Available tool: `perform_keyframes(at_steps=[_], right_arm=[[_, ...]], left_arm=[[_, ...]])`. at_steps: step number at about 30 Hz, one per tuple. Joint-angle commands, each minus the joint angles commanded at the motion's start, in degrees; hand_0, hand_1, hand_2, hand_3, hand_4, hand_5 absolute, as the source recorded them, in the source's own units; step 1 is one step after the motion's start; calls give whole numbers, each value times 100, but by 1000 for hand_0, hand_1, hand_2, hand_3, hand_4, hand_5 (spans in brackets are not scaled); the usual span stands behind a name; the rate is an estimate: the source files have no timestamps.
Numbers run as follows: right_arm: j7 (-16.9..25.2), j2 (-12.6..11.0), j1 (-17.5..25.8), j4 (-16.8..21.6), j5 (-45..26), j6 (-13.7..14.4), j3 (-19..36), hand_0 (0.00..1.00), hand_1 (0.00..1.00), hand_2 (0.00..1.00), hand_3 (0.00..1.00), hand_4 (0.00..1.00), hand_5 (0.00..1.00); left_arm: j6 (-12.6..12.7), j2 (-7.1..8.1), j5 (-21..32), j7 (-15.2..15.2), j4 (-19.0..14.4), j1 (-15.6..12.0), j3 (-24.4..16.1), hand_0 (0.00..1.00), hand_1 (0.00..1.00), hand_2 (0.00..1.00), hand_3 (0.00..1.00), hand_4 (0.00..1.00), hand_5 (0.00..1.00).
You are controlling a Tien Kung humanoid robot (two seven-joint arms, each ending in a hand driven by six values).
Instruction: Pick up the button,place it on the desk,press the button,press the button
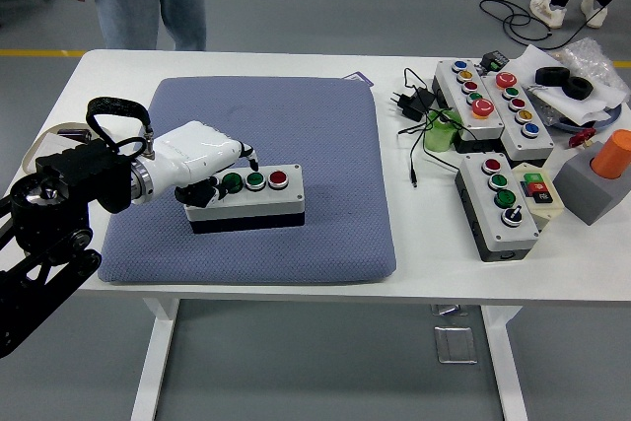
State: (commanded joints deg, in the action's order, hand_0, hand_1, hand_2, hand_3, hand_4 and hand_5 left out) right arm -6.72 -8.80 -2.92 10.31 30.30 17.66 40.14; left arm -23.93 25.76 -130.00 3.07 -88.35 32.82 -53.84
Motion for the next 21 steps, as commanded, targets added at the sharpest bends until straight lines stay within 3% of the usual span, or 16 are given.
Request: perform_keyframes(at_steps=[21], right_arm=[[1,-6,-20,0,14,-2,5,631,489,540,583,259,14]], left_arm=[[-50,-11,0,26,316,164,411,23,2,2,746,489,2]])
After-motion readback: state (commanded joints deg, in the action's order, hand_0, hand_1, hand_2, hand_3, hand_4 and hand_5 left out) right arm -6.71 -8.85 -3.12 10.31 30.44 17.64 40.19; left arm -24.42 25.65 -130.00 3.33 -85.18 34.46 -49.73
